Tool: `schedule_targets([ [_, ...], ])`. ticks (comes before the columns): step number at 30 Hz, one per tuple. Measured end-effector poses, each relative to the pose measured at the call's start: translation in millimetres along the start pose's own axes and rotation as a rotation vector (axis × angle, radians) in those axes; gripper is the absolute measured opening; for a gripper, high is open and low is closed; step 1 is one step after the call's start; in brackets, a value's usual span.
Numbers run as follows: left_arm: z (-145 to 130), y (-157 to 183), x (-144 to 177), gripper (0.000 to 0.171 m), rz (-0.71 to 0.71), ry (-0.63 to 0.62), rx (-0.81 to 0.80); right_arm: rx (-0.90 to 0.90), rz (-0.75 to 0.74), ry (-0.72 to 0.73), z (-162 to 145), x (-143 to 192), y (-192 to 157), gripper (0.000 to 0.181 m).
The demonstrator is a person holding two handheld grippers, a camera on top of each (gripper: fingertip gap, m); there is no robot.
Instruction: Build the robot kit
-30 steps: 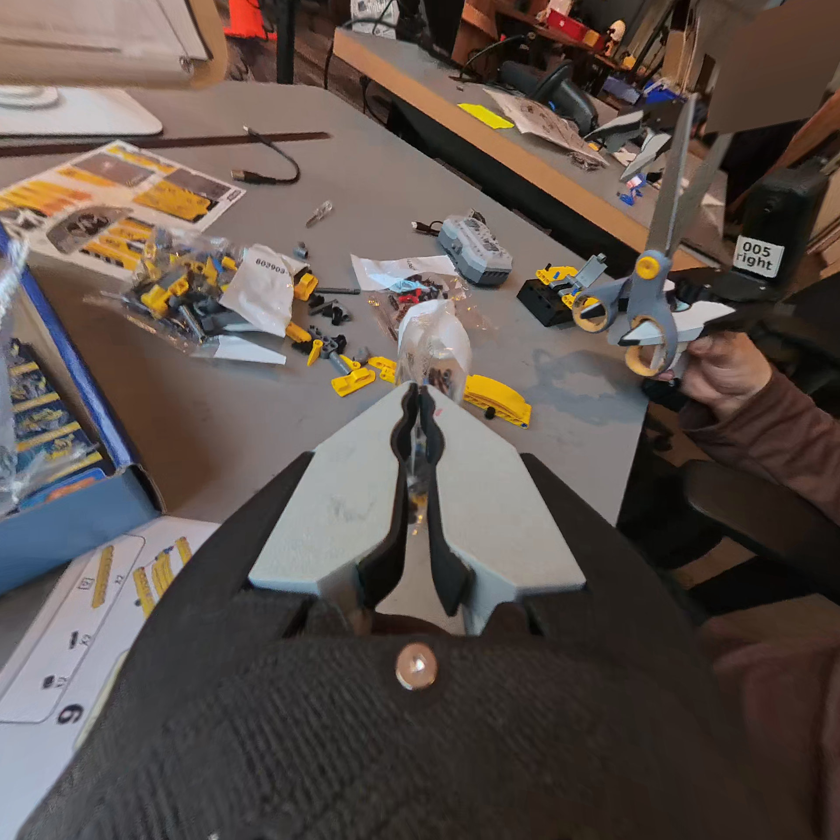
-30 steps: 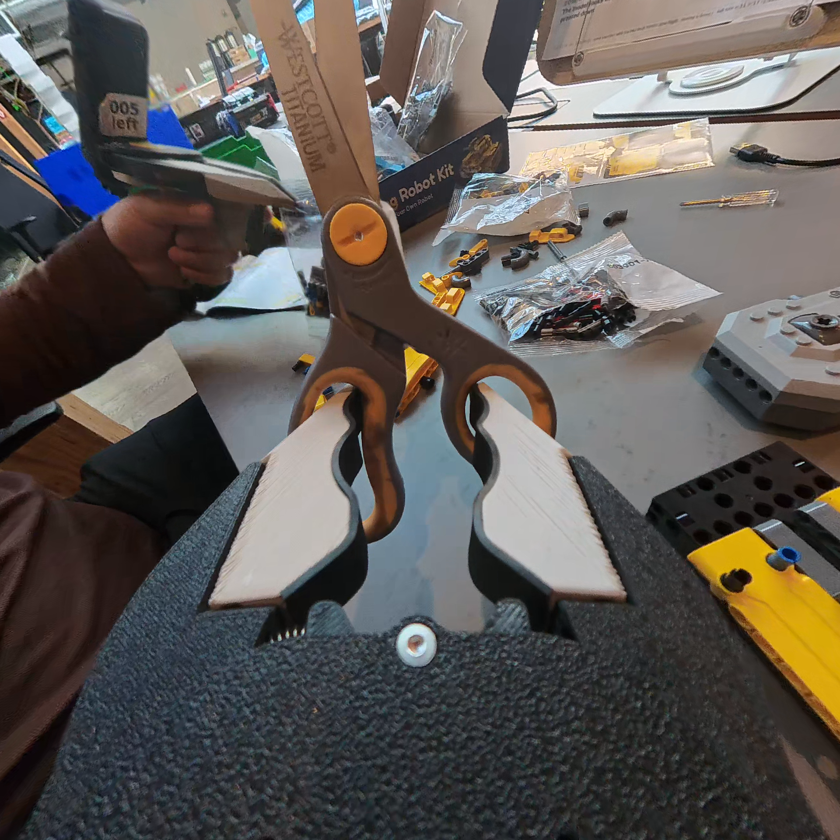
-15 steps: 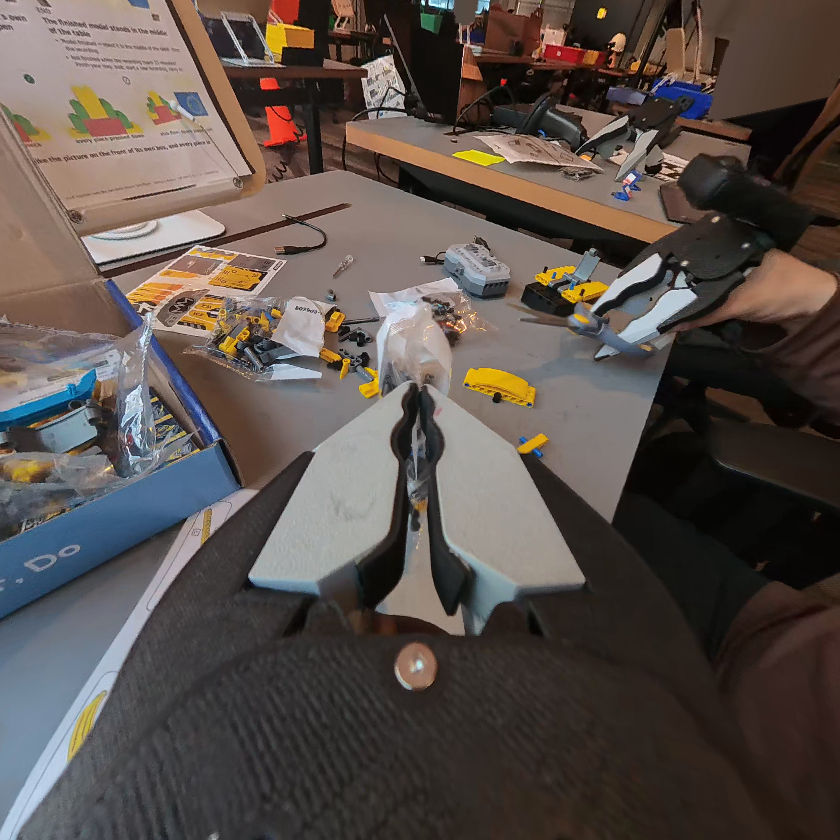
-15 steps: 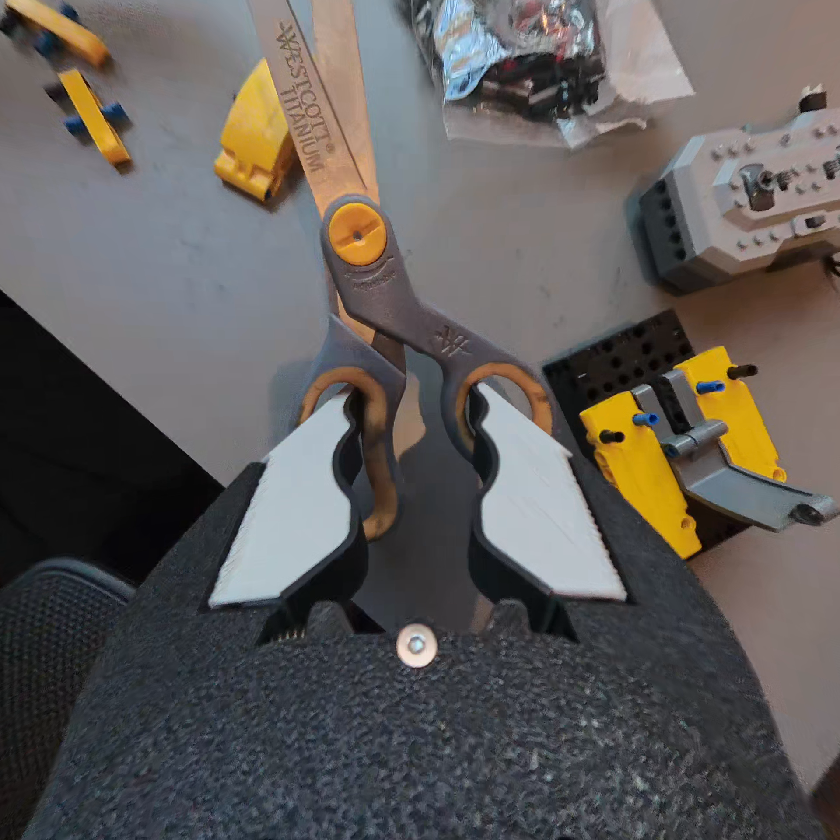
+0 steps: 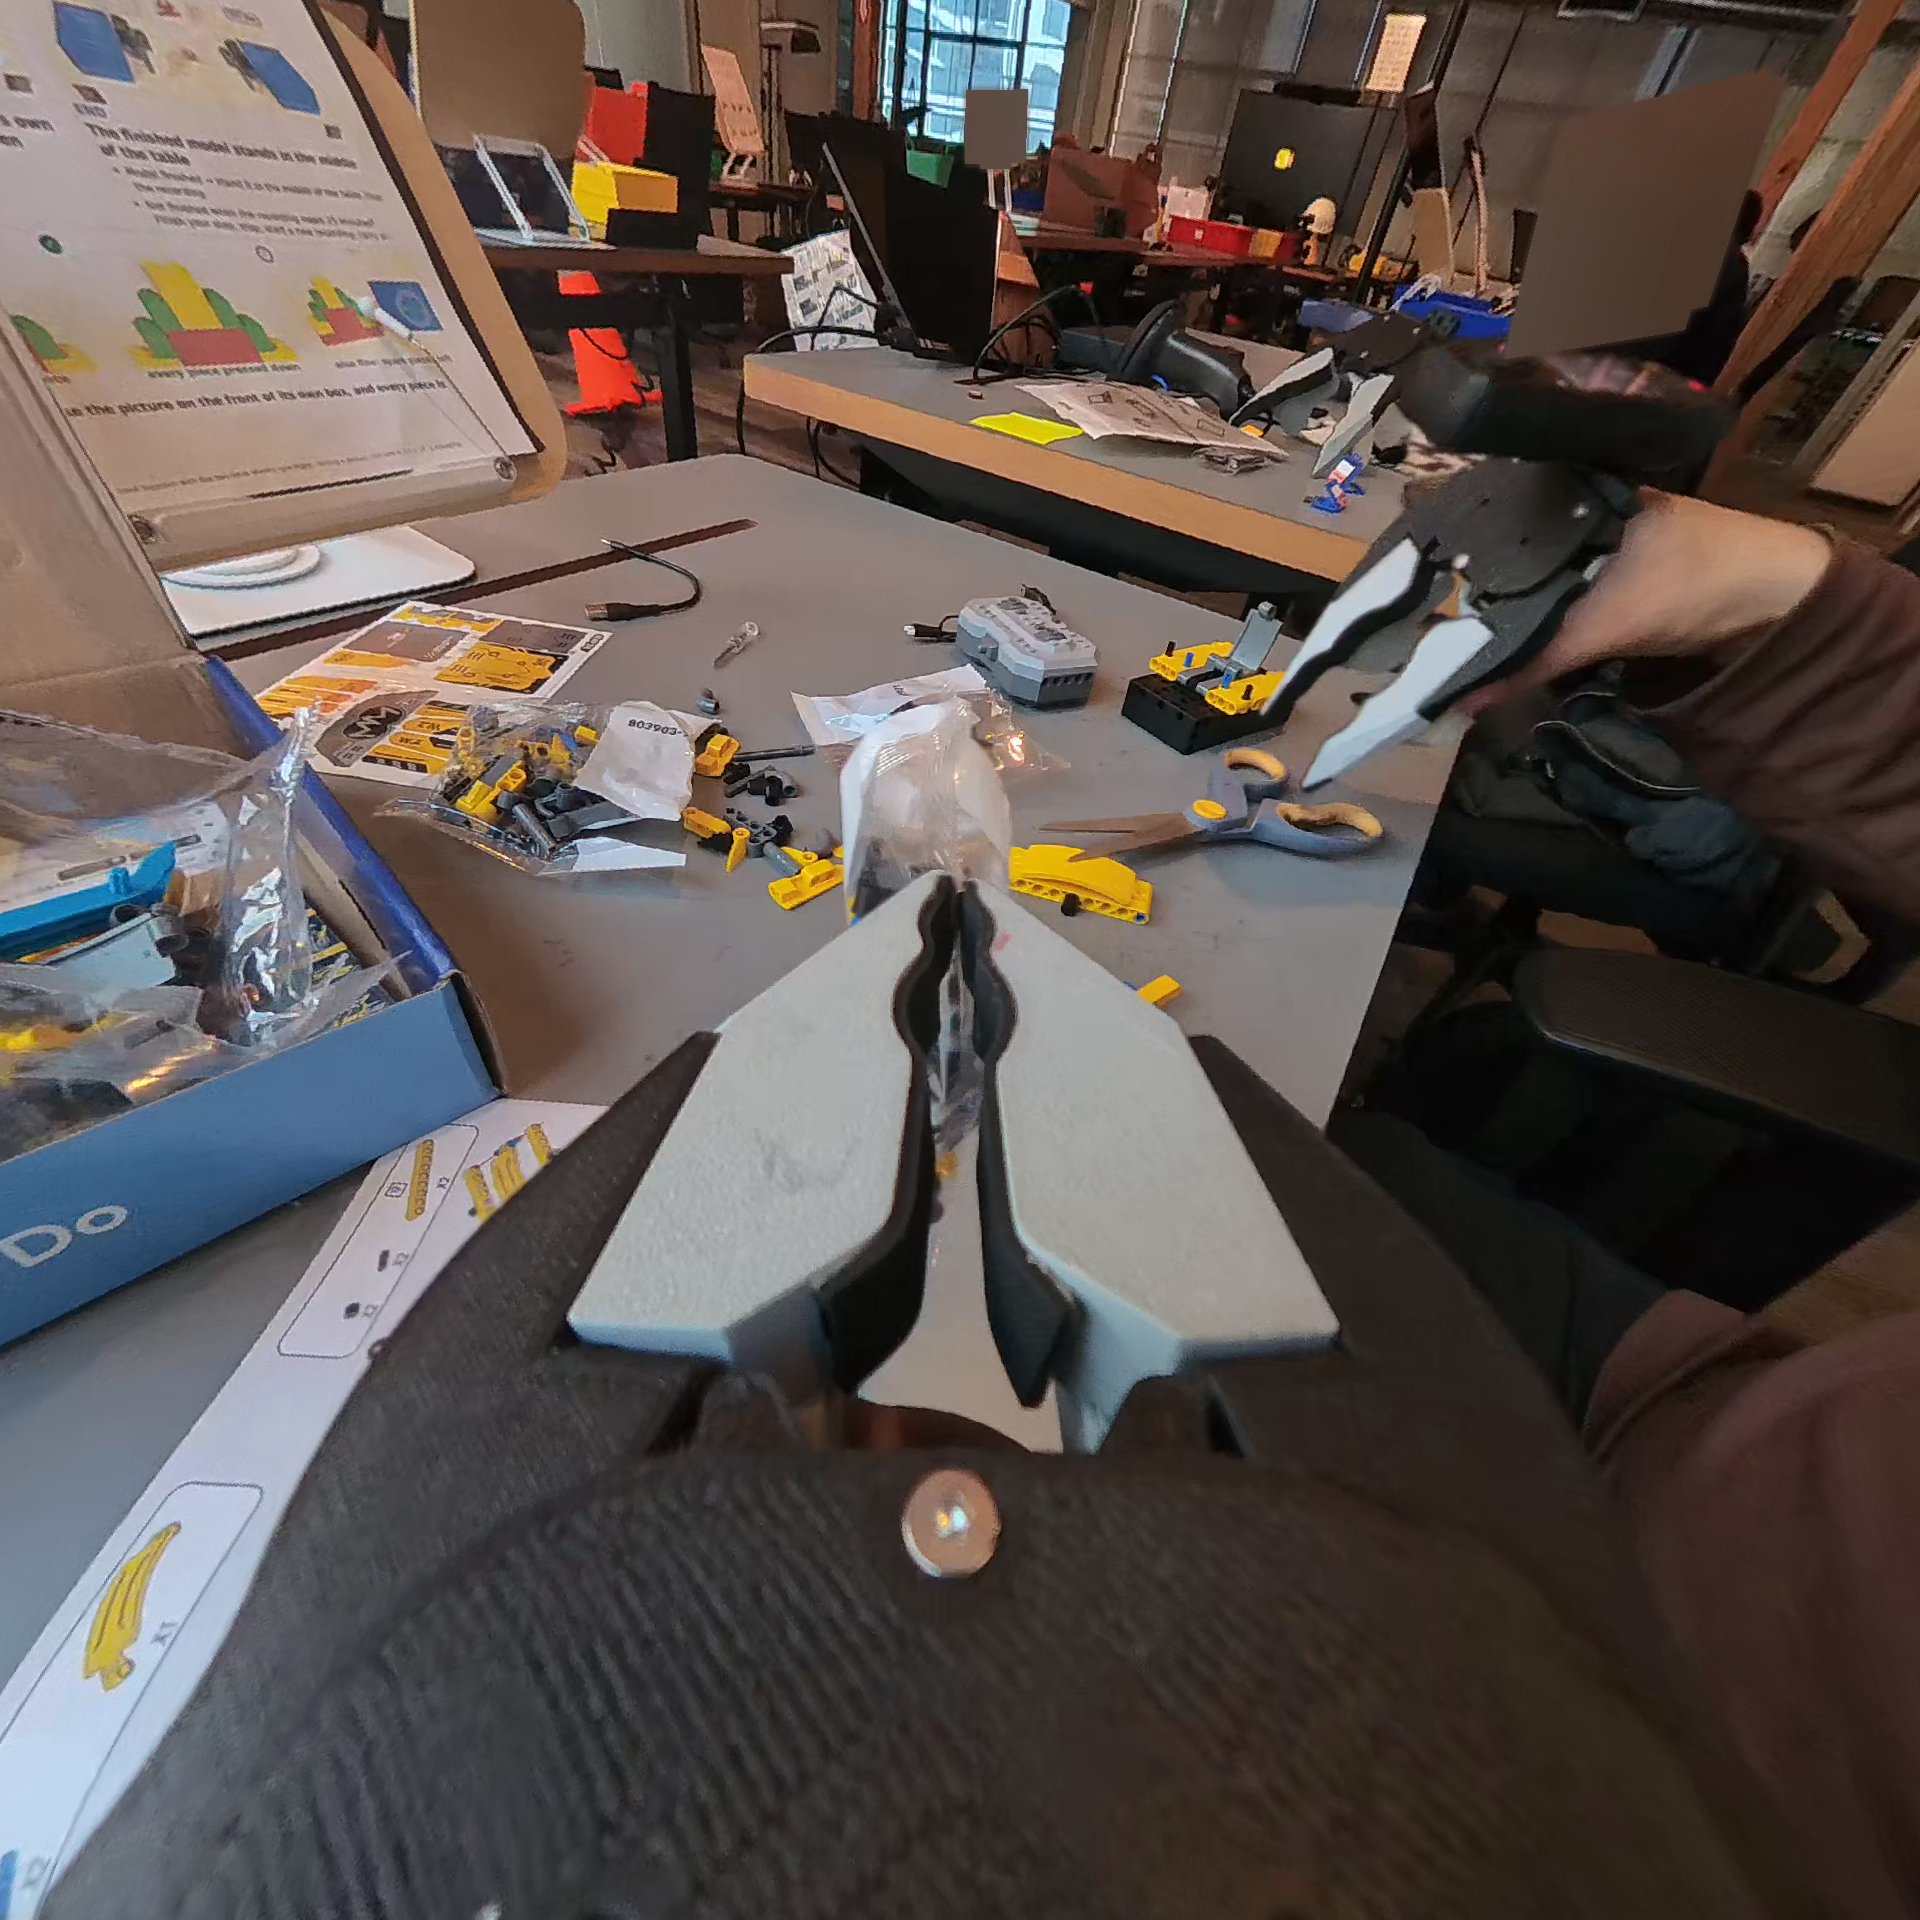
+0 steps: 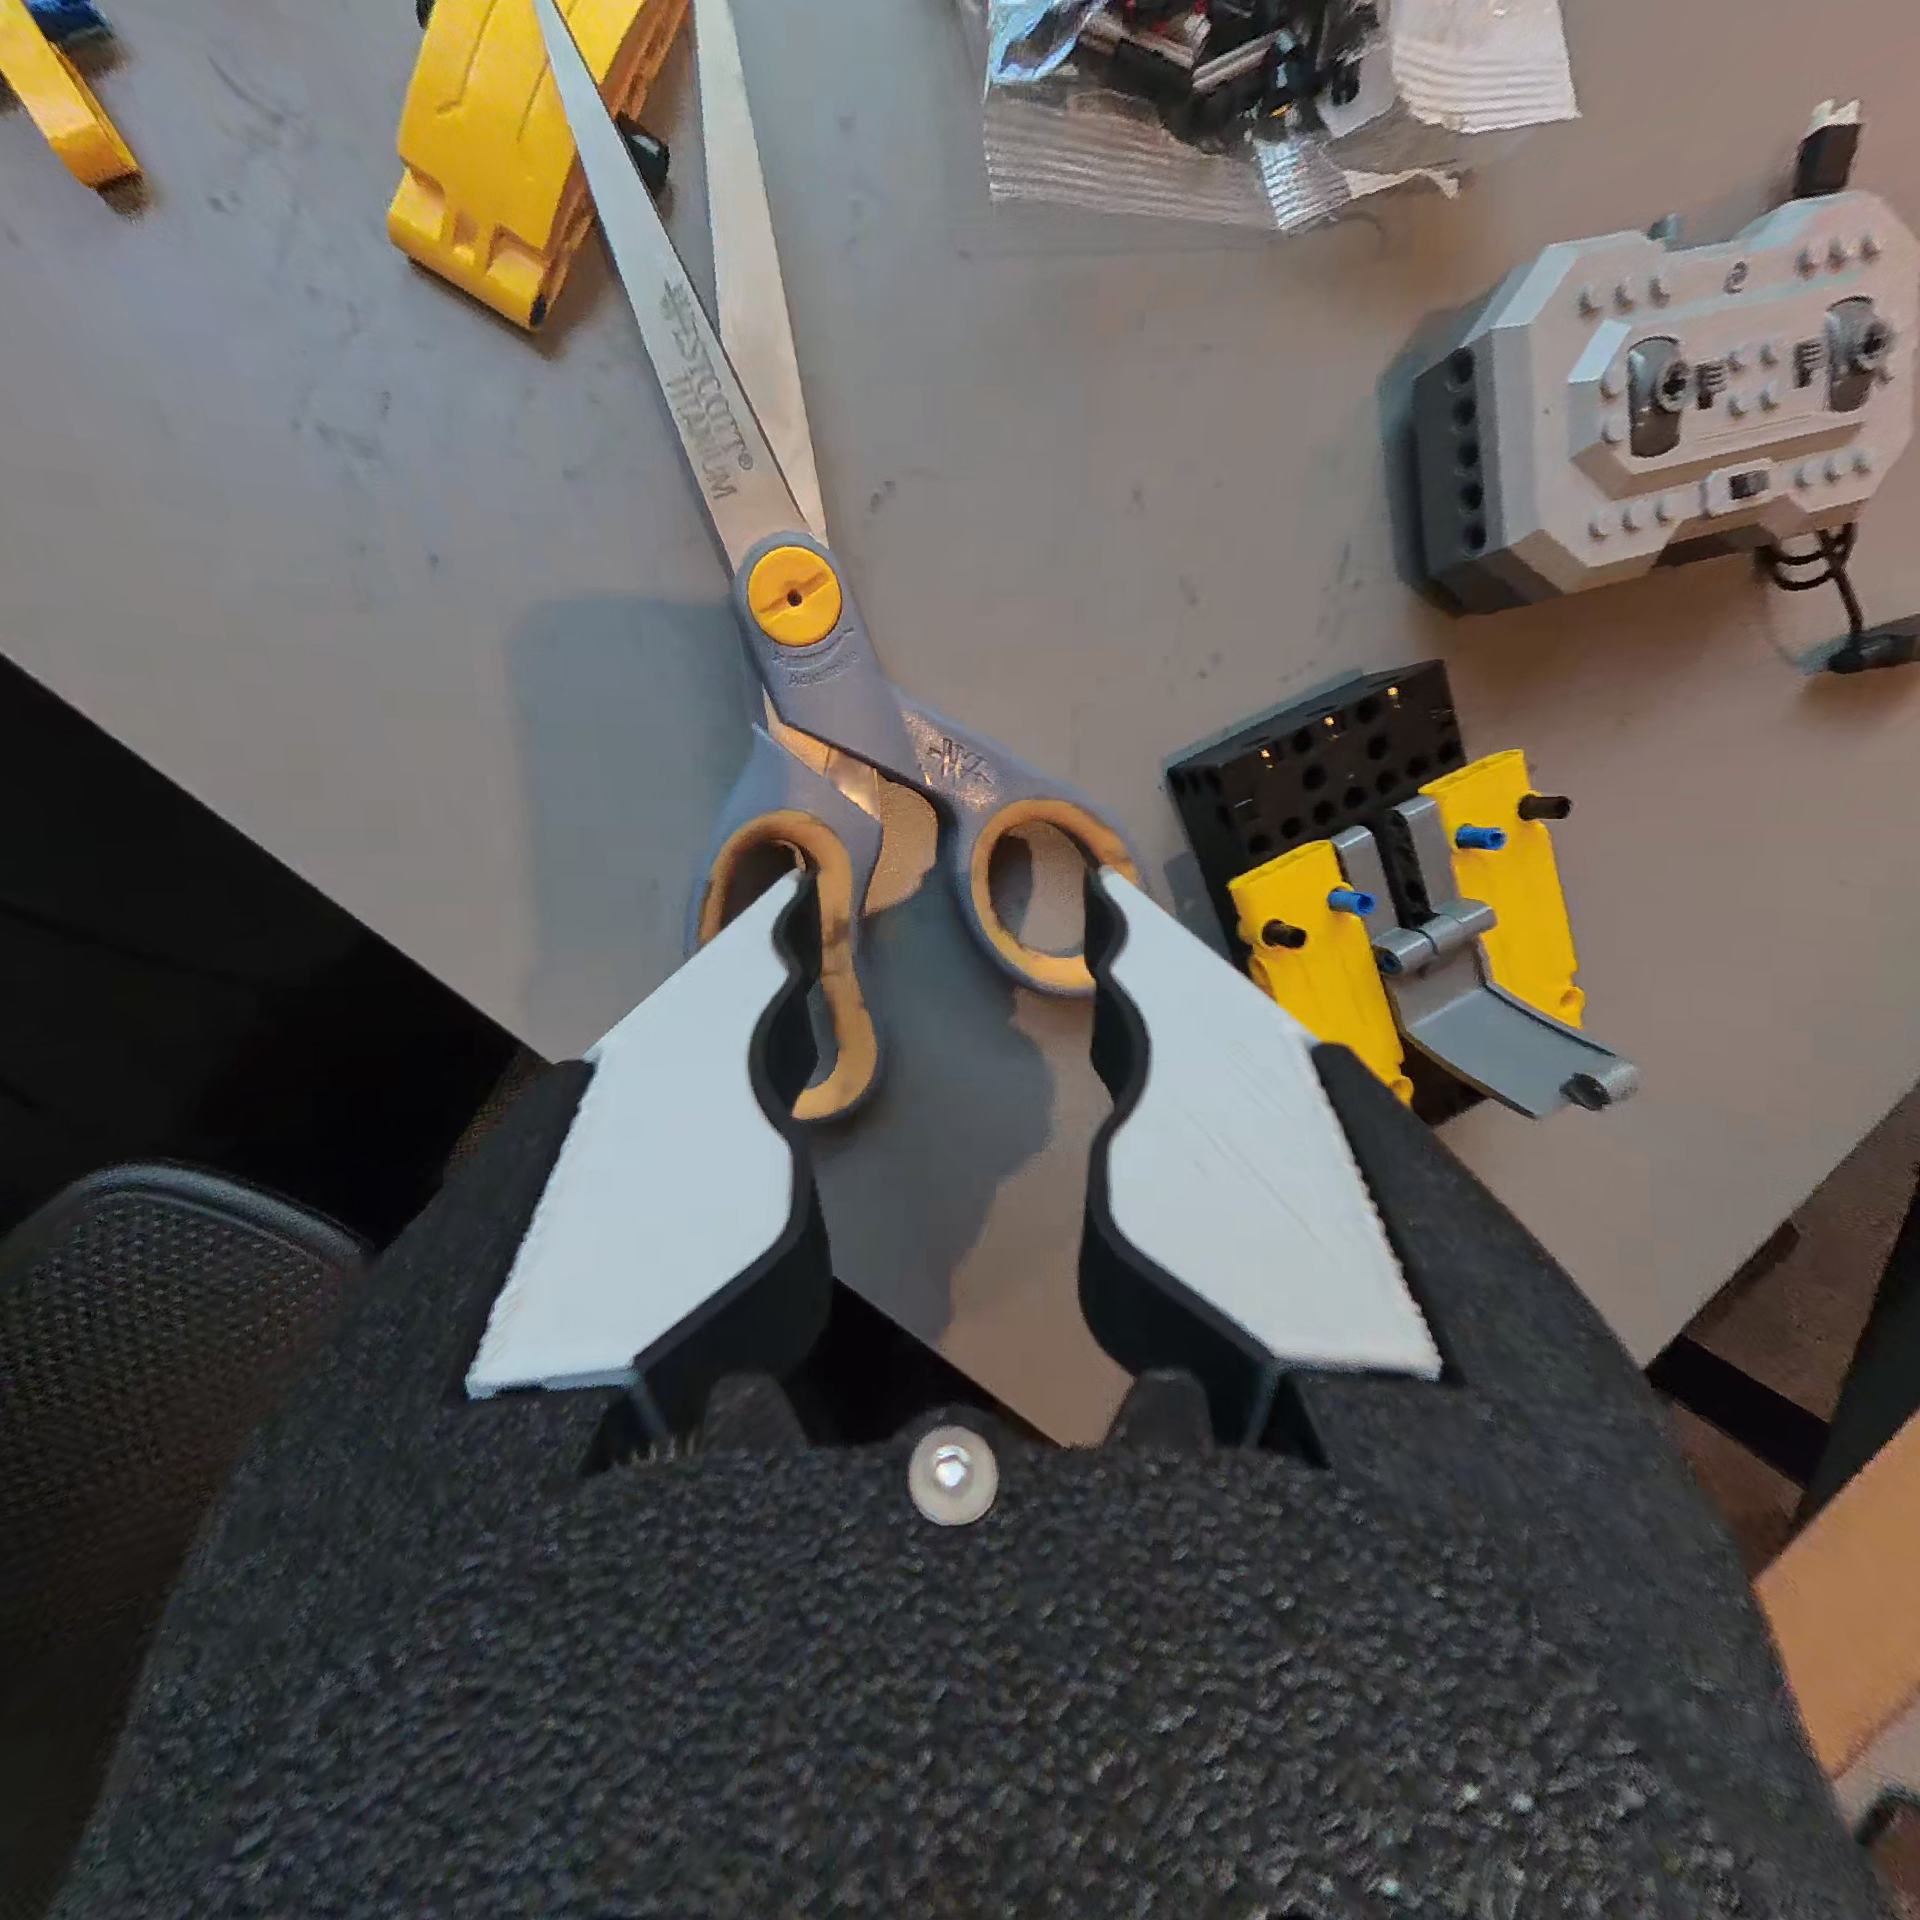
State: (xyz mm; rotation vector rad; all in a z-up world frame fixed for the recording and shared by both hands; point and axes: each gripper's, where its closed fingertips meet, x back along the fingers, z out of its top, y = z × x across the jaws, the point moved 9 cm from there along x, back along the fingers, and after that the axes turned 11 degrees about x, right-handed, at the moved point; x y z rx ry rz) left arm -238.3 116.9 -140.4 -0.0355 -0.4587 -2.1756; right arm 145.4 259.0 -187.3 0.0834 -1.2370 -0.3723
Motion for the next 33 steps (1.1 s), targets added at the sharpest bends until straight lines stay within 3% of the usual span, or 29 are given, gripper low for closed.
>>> schedule_targets([
  [2, -2, 4, 1, 0.0, -0.032, -0.003, -0.006, -0.019, -0.018, 0.094, 12, 13, 1, 0.048],
  [7, -2, 14, 1, 0.0, -0.099, -0.042, -0.055, 0.129, 0.069, 0.523, 80, 38, -32, 0.041],
  [9, -3, 20, 2, 0.0, -0.152, -0.048, -0.062, 0.178, 0.109, 0.636, 108, 41, -45, 0.031],
  [12, -5, 28, 6, 0.0, -0.219, -0.057, -0.069, 0.237, 0.193, 0.762, 147, 41, -60, 0.032],
  [15, -6, 33, 11, 0.0, -0.248, -0.078, -0.077, 0.324, 0.257, 0.793, 171, 38, -73, 0.035],
  [17, -6, 32, 15, 0.0, -0.249, -0.085, -0.074, 0.379, 0.359, 0.788, 177, 37, -85, 0.017],
  [20, -6, 33, 21, 0.0, -0.314, -0.071, -0.056, 0.376, 0.345, 0.758, 182, 30, -88, 0.007],
  [22, -5, 34, 24, 0.0, -0.367, -0.065, -0.033, 0.37, 0.351, 0.745, 184, 25, -92, 0.01],
  [25, -7, 33, 26, 0.0, -0.397, -0.09, -0.047, 0.367, 0.292, 0.733, 187, 17, -93, 0.043],
  [33, -17, 38, 31, 0.0, -0.531, -0.143, -0.053, 0.485, 0.486, 0.825, 192, 10, -117, 0.04],
])
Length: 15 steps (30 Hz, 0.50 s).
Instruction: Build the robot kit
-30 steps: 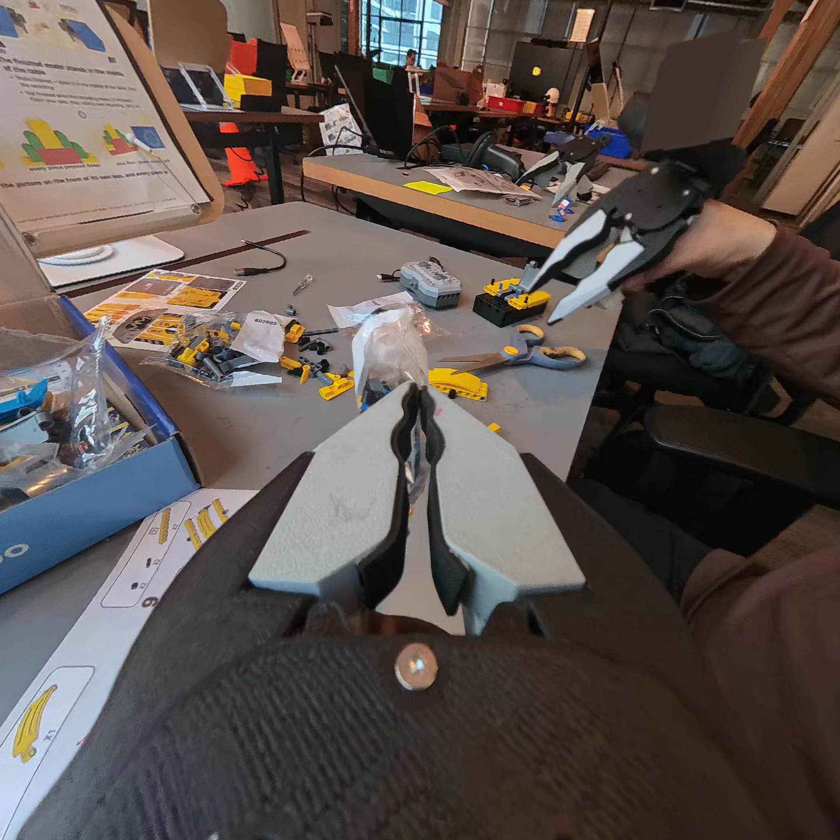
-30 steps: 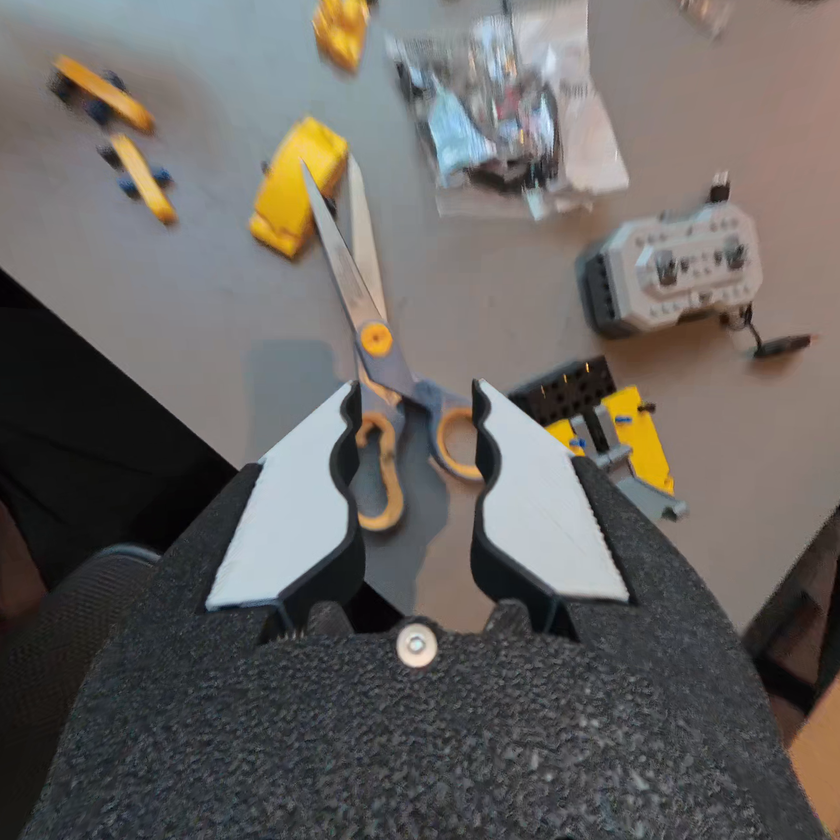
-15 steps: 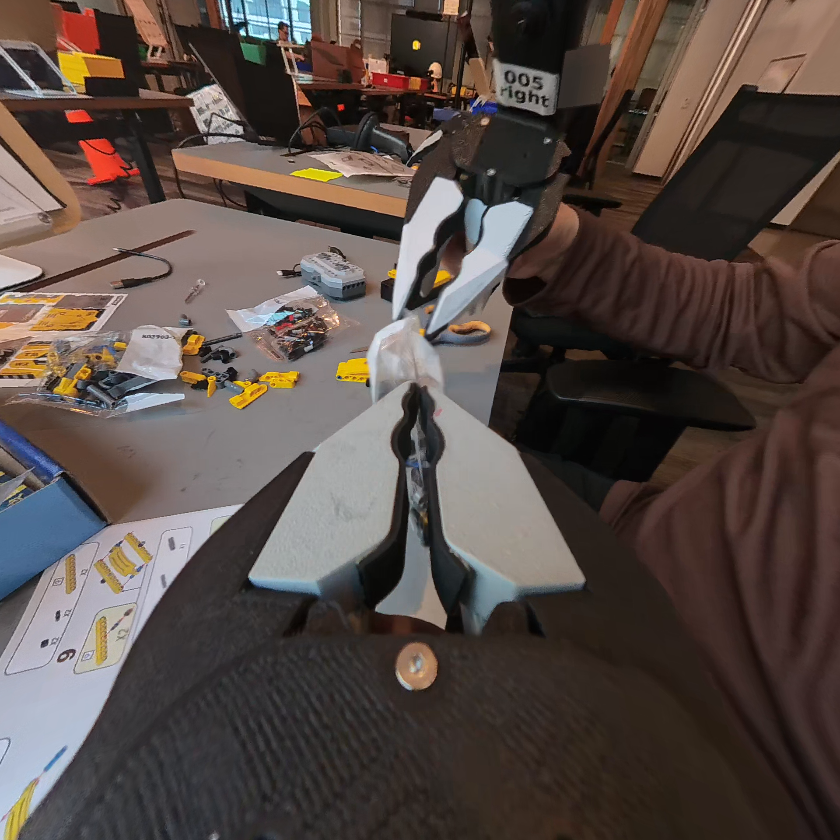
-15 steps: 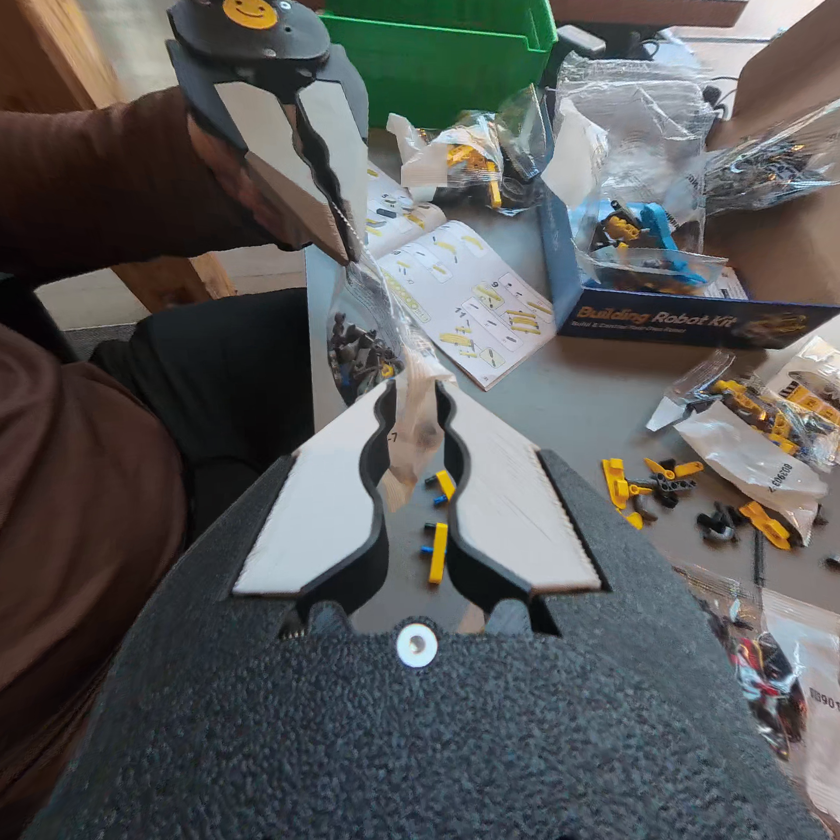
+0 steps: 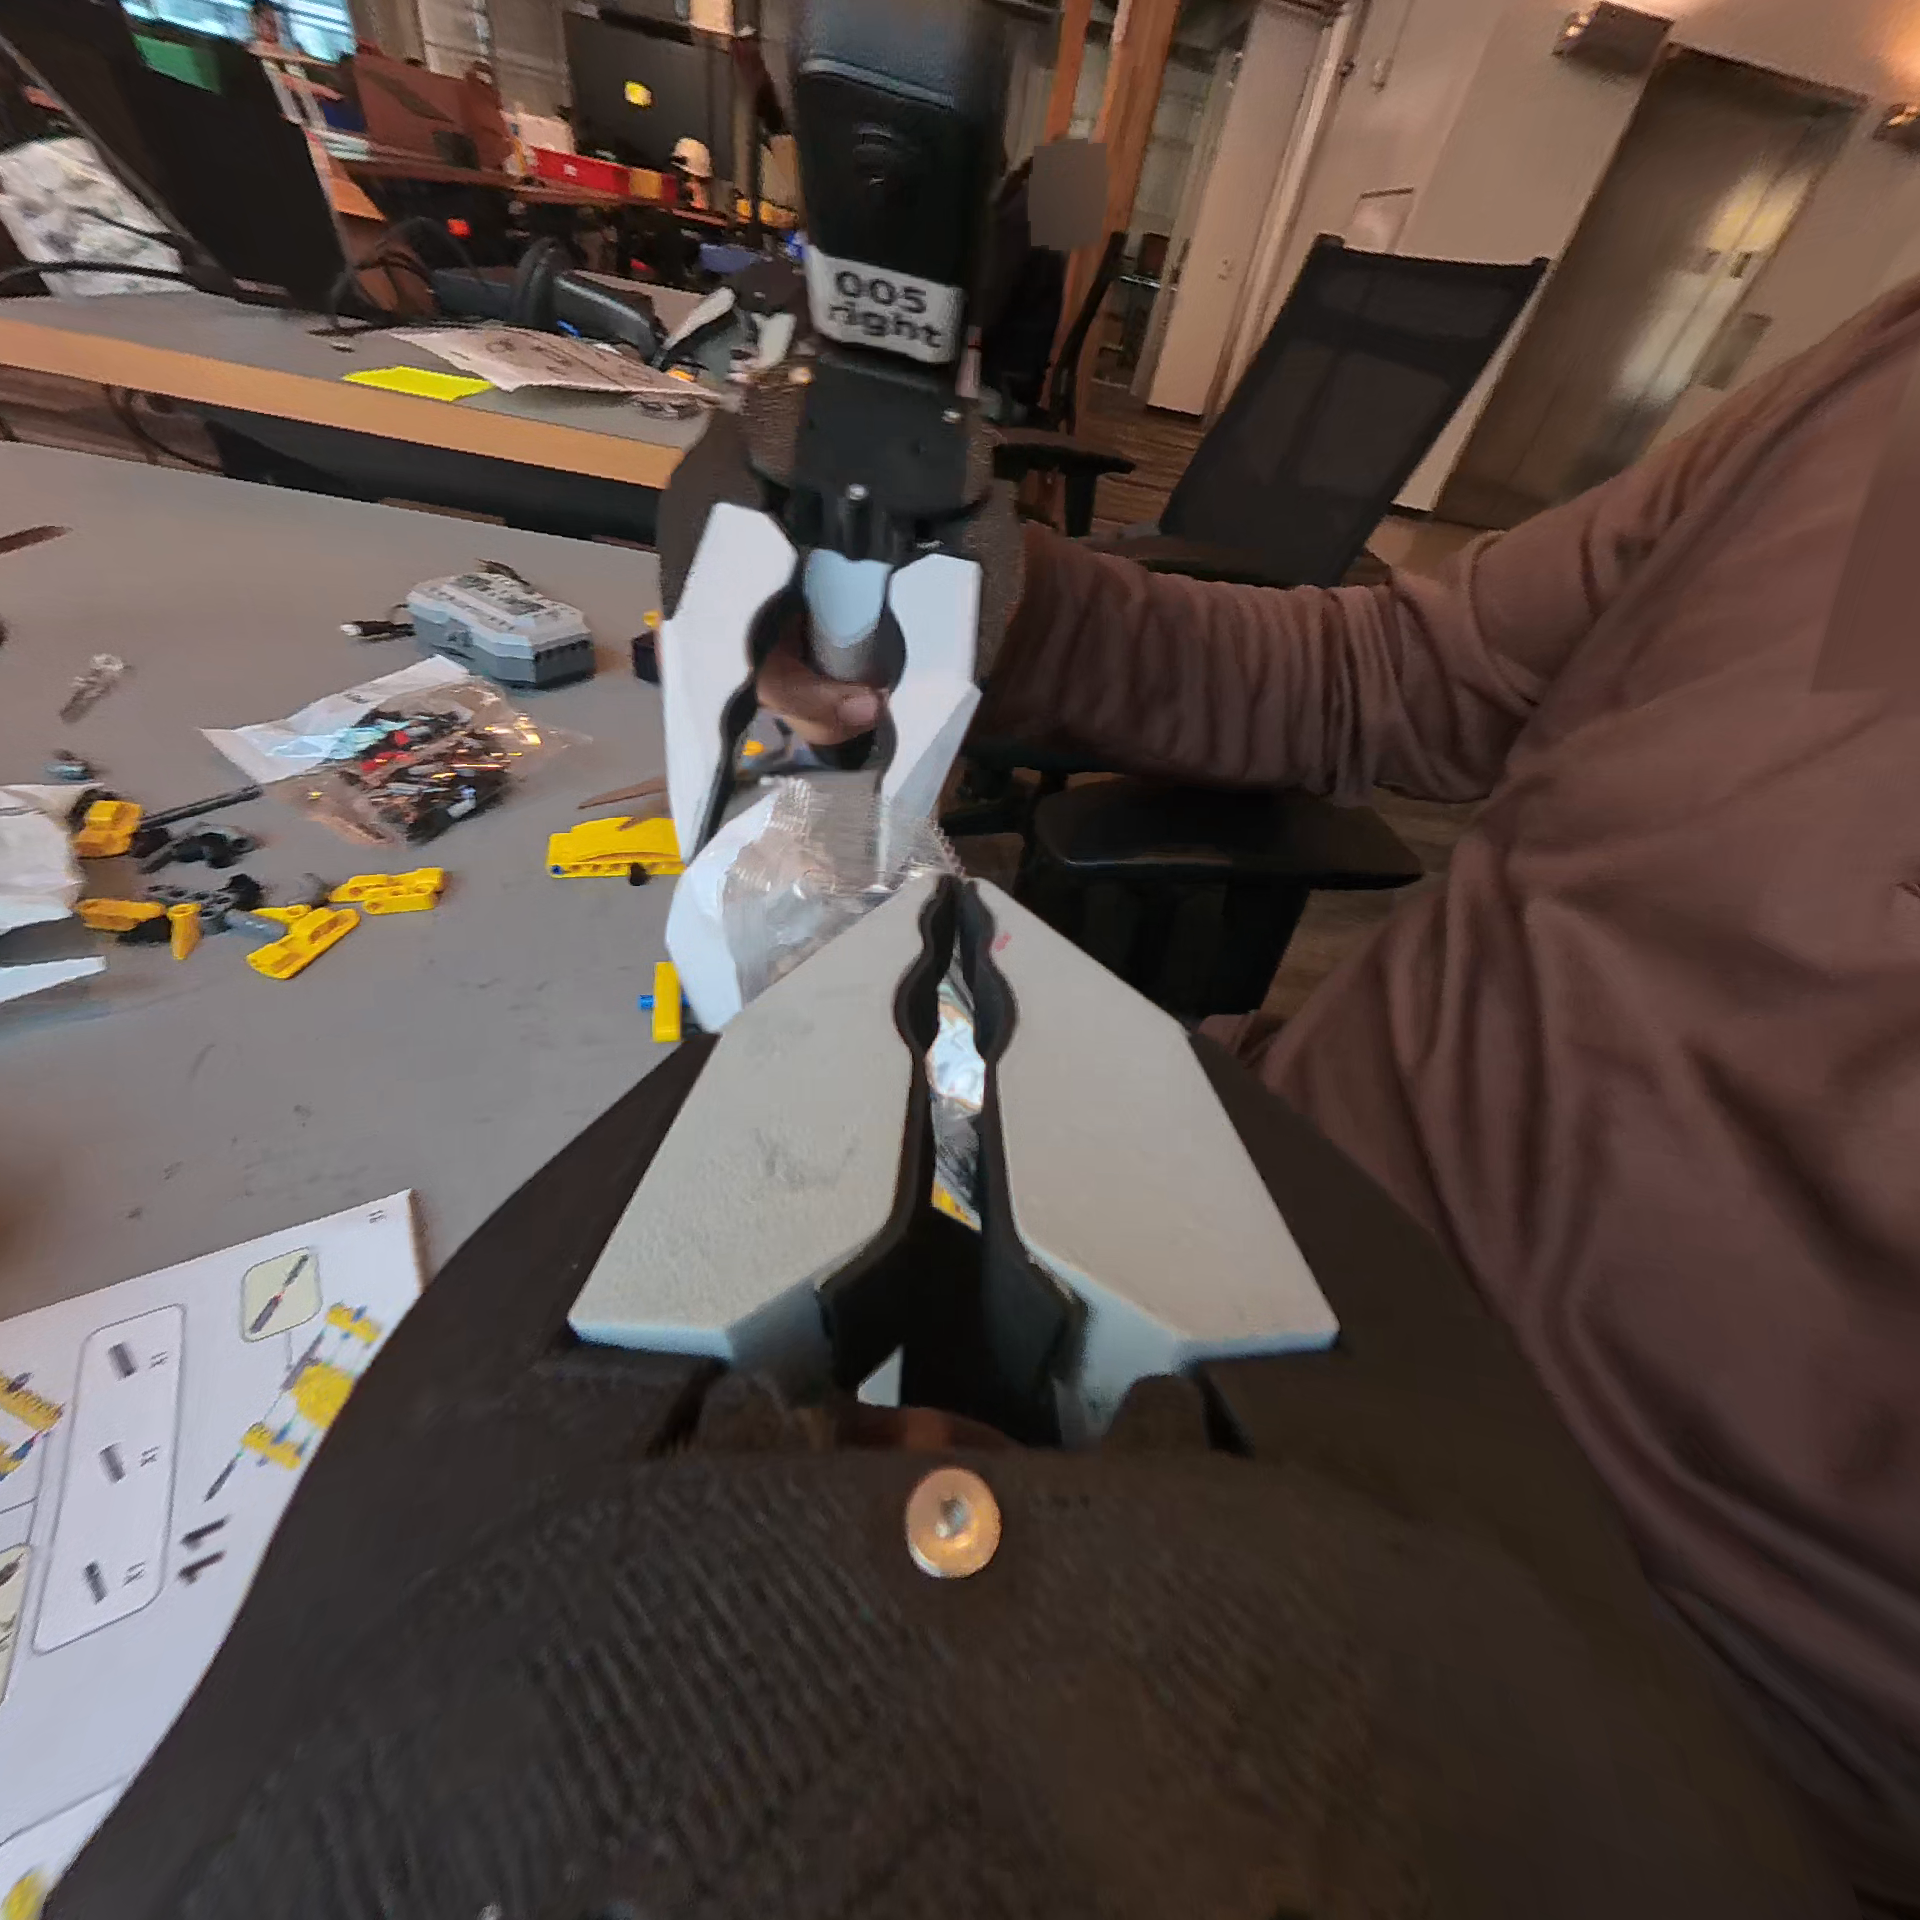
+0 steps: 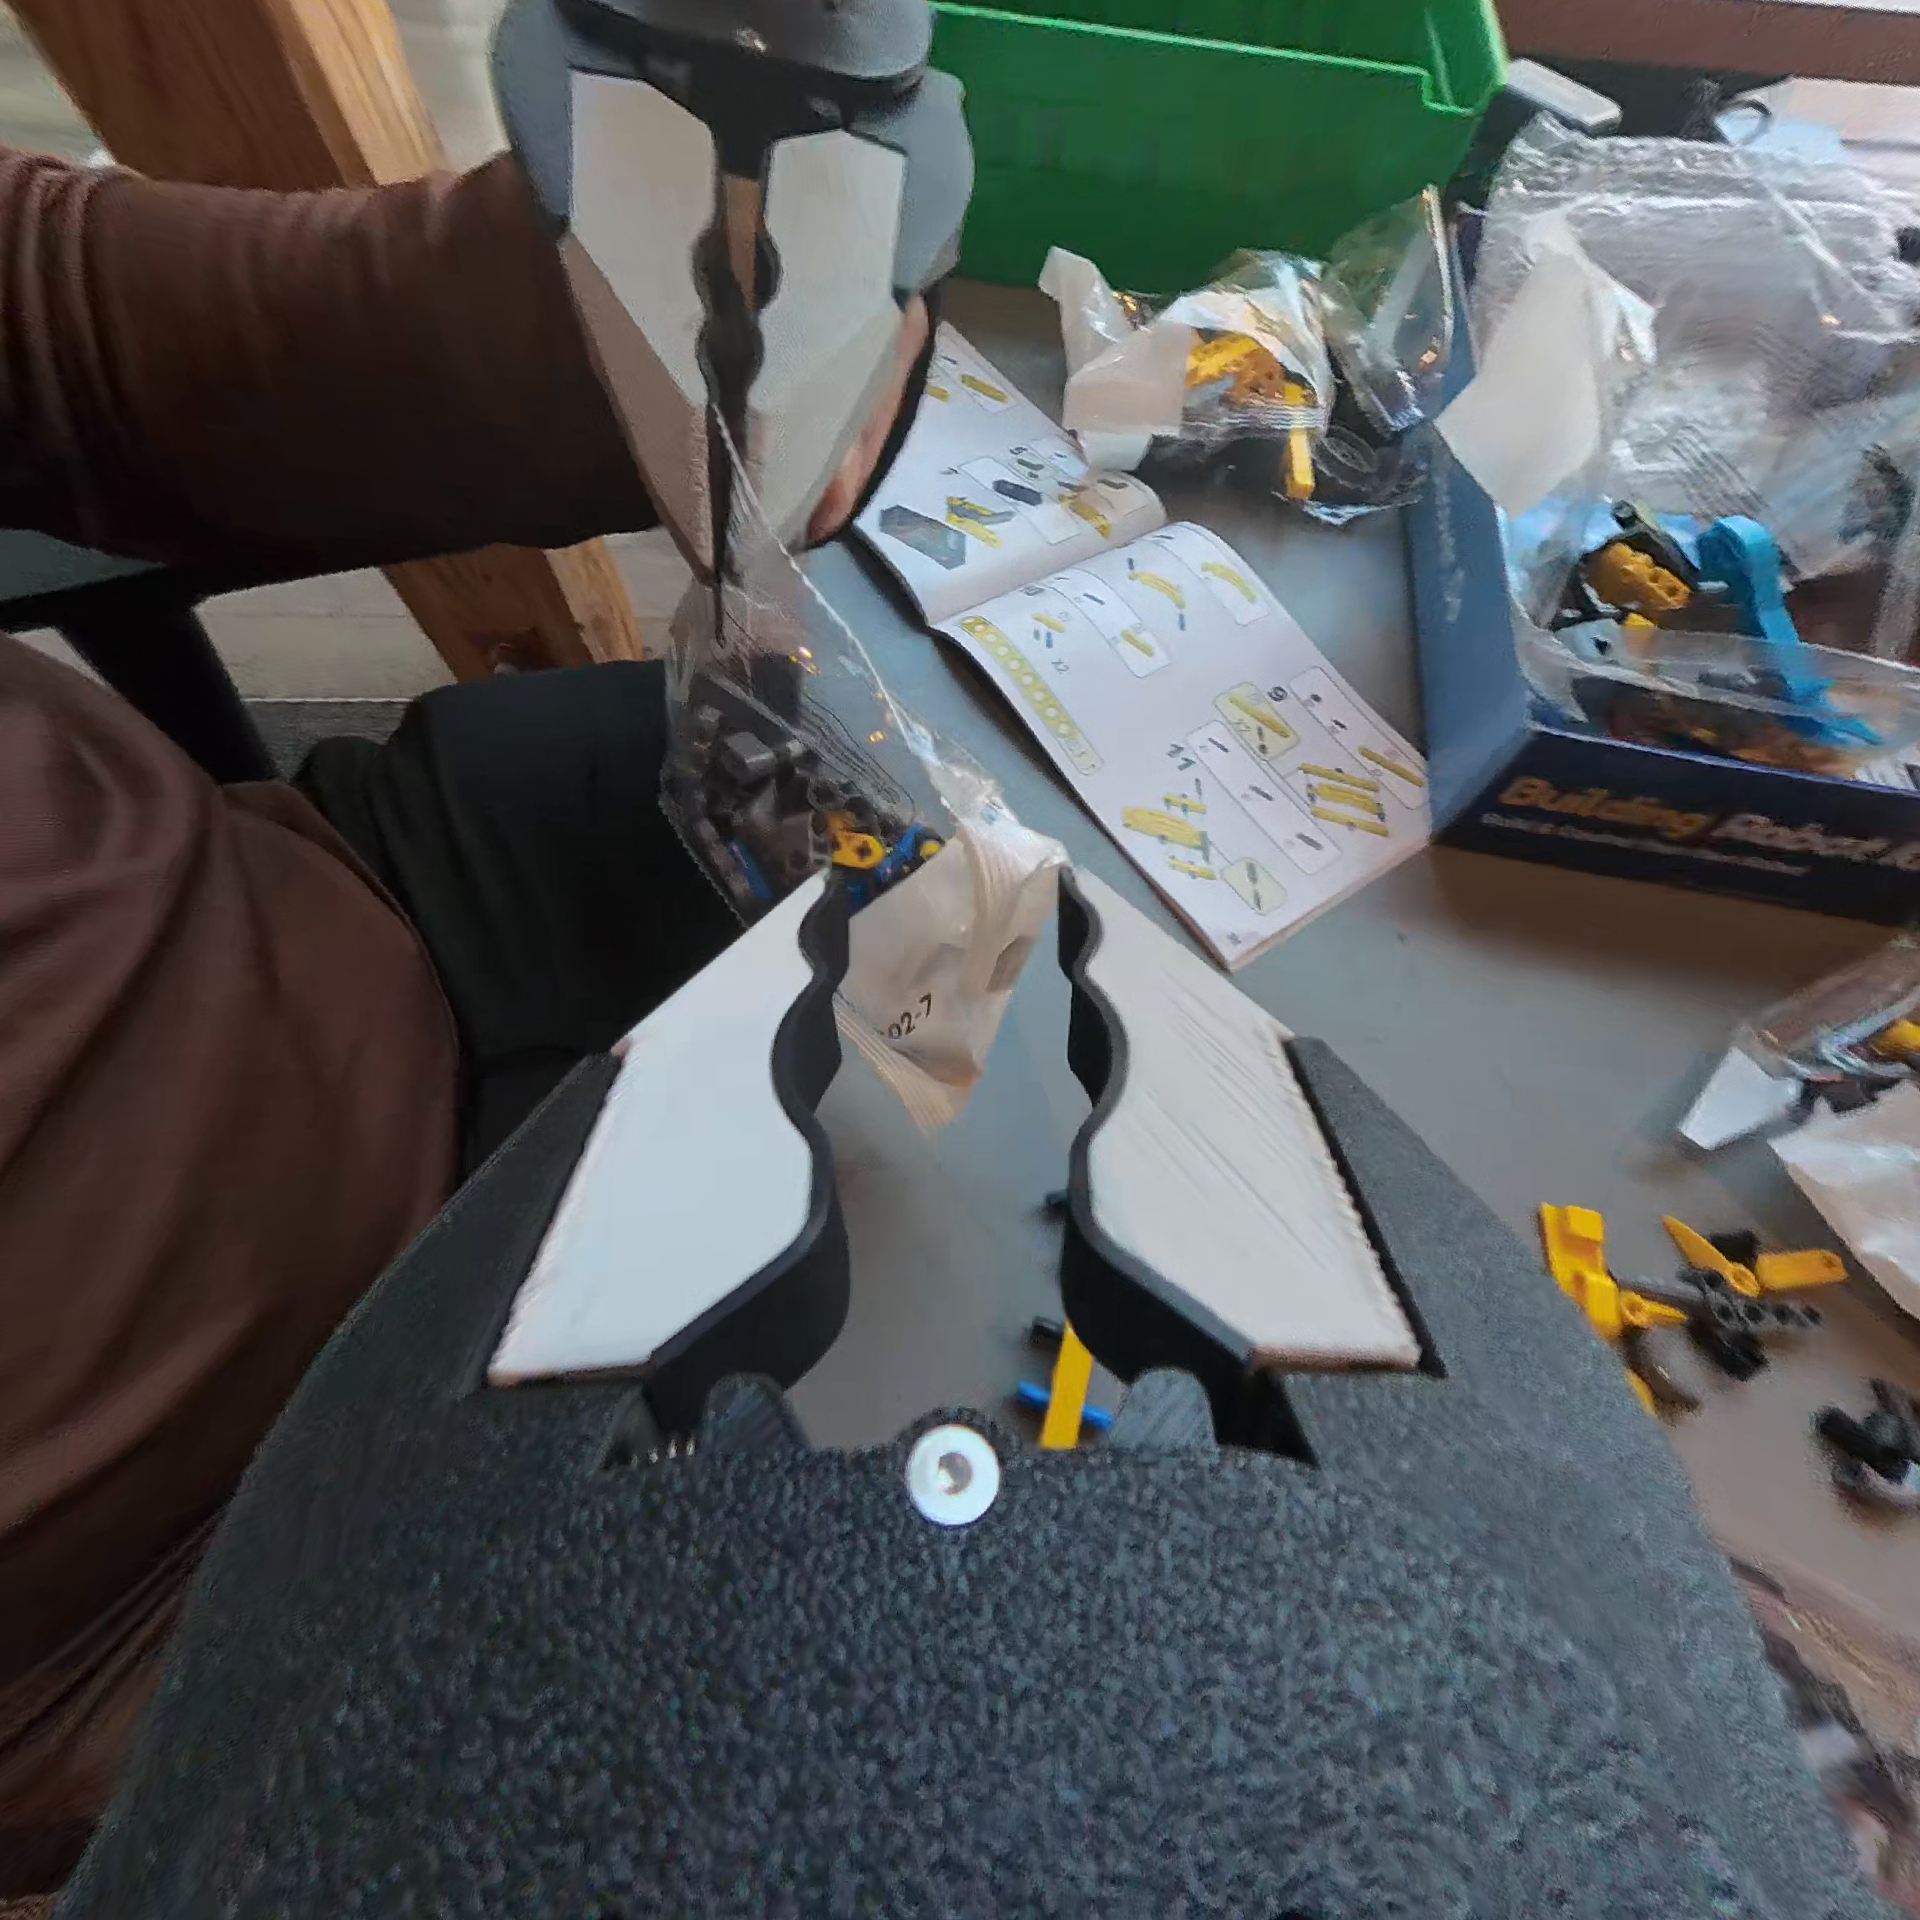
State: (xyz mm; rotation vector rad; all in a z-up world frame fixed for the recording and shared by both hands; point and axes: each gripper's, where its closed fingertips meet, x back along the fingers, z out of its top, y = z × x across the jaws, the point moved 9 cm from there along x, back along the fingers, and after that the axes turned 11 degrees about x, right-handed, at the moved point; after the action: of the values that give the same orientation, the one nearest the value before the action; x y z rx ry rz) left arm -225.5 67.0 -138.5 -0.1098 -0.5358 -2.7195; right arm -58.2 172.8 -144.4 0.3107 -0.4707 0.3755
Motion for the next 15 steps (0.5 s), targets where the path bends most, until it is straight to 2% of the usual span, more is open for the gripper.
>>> schedule_targets([
  [2, -3, 6, 2, 0.0, -0.081, -0.002, -0.008, -0.018, 0.075, 0.076, 2, -4, -5, 0.036],
  [3, -3, 7, 4, 0.0, -0.086, 0.0, -0.011, -0.04, 0.088, 0.081, 1, -5, -4, 0.017],
  [7, 0, 1, 14, 0.0, -0.011, -0.006, -0.008, -0.087, 0.126, 0.081, -4, -11, -6, 0.011],
  [9, 0, -10, 19, 0.0, 0.129, -0.044, 0.008, -0.084, 0.092, 0.021, -5, -12, -5, 0.009],
  [11, -3, -27, 24, 0.0, 0.366, -0.105, -0.008, -0.109, 0.063, -0.031, -2, -11, -3, 0.008],
  [15, 1, -40, 24, 0.0, 0.512, -0.043, 0.048, -0.199, -0.06, -0.073, 3, -15, 7, 0.003],
])
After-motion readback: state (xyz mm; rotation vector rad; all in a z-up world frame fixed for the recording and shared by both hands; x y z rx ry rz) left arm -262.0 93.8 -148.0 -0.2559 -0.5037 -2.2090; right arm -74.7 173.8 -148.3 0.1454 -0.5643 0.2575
